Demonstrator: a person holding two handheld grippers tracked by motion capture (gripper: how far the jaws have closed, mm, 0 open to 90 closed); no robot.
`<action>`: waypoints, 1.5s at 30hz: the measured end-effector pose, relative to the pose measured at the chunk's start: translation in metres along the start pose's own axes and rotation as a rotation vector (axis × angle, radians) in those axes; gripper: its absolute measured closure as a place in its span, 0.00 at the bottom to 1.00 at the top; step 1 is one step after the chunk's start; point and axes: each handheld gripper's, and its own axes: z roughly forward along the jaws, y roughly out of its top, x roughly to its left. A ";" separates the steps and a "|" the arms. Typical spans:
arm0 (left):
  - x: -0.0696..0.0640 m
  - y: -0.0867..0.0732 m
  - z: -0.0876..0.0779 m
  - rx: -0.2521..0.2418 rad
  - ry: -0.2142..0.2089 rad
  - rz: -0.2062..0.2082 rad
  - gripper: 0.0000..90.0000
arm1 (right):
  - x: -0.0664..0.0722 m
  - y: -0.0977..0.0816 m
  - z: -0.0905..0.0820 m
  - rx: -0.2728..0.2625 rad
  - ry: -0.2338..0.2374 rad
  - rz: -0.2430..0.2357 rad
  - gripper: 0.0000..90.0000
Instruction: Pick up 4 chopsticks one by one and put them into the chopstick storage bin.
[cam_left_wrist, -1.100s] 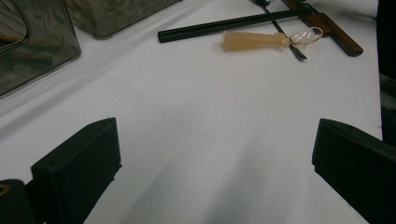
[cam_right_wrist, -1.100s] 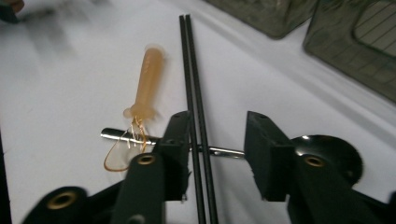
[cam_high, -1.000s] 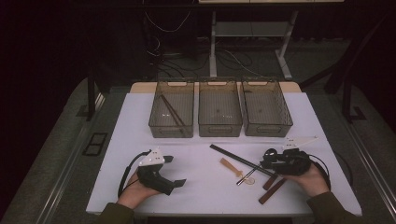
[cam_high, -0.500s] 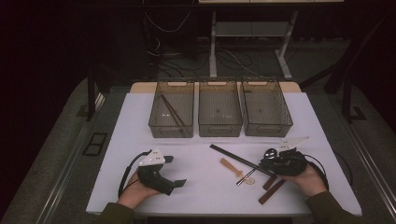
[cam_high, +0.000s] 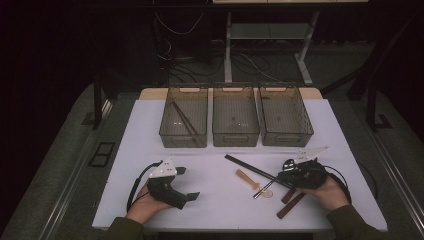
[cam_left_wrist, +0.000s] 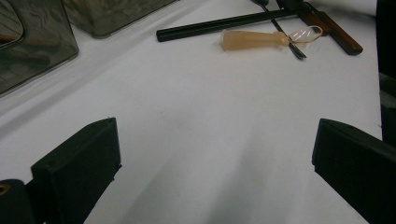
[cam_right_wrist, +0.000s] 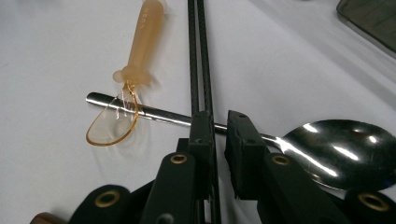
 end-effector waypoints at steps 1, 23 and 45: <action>0.000 0.000 0.000 0.000 0.000 0.000 0.01 | 0.000 0.000 0.001 0.004 -0.003 0.000 0.90; -0.001 0.000 0.000 0.003 0.000 0.002 0.01 | 0.003 -0.001 0.007 0.057 -0.038 -0.099 0.92; -0.001 0.000 0.000 0.005 -0.002 0.005 0.01 | 0.001 -0.001 0.006 0.053 -0.036 -0.096 0.96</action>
